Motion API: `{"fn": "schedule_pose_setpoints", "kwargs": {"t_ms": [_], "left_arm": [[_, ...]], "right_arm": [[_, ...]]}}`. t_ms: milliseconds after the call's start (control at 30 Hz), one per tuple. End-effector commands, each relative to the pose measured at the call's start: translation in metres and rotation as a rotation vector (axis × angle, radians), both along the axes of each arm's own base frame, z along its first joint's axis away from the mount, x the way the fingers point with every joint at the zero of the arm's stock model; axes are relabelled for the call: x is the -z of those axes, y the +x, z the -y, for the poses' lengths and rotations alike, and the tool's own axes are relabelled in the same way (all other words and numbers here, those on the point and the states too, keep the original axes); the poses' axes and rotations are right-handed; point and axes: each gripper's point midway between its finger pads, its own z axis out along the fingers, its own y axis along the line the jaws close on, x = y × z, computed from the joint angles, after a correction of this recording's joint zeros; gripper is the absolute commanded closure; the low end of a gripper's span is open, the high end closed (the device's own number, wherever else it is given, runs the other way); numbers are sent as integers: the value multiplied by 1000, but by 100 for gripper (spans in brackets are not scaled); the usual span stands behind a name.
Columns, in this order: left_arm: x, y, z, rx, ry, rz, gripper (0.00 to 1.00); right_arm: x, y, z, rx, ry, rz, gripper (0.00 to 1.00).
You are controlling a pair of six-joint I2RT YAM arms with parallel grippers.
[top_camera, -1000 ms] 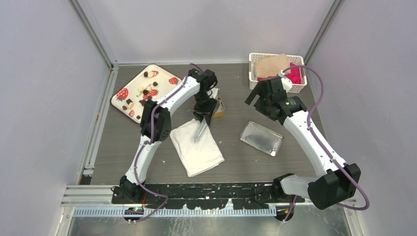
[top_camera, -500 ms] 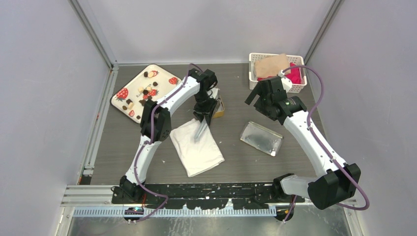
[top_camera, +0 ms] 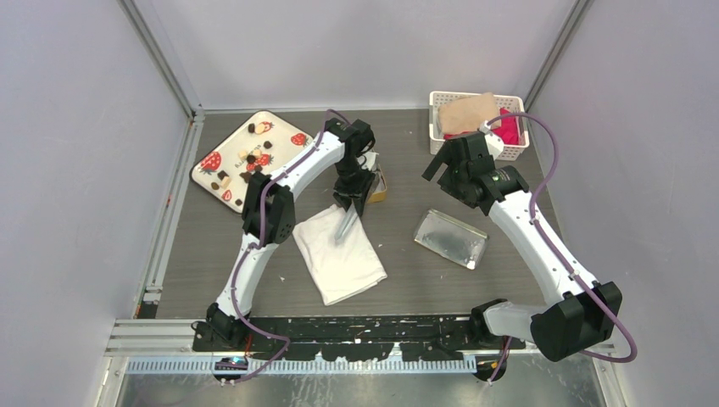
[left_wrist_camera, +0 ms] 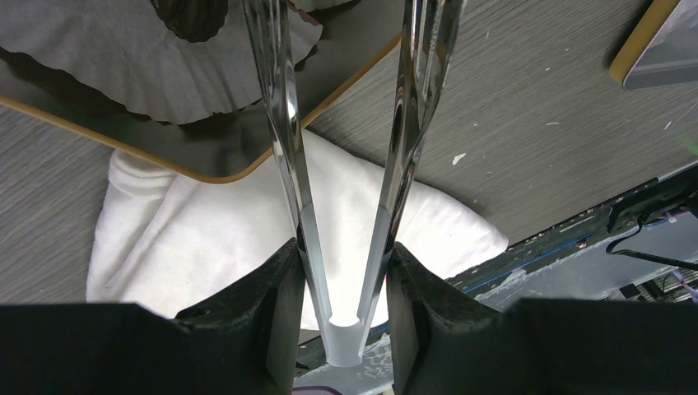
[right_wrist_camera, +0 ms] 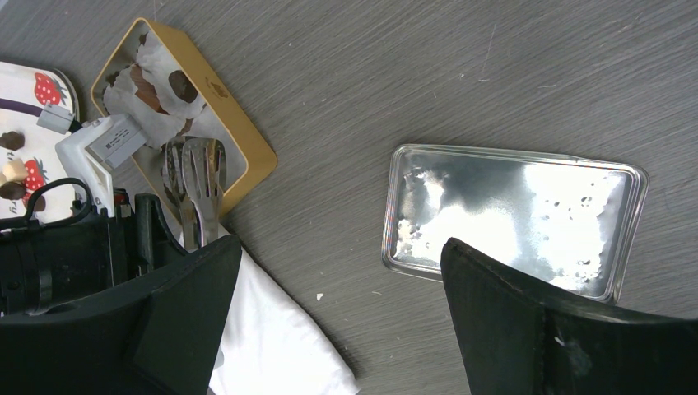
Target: Pack the chocolate
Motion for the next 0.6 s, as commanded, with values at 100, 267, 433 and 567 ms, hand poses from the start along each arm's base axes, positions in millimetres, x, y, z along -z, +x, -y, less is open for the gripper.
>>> {"fn": "schedule_pose_setpoints", "kwargs": {"t_ms": [100,267,433,567], "left_arm": [[-33,-5,4,-1,-55,32,59],[-31,-4,6,-1,-57,30,56],[-34,-3,8,-1,-71,36,63],[-41,-1,9,0,-84,61,75]], "right_arm": [[-23,5,1,7,16,76,3],[-23,5,1,7,16,75,4],[-22,5,2,8,14,73,3],[-21,4,2,9,14,70,4]]}}
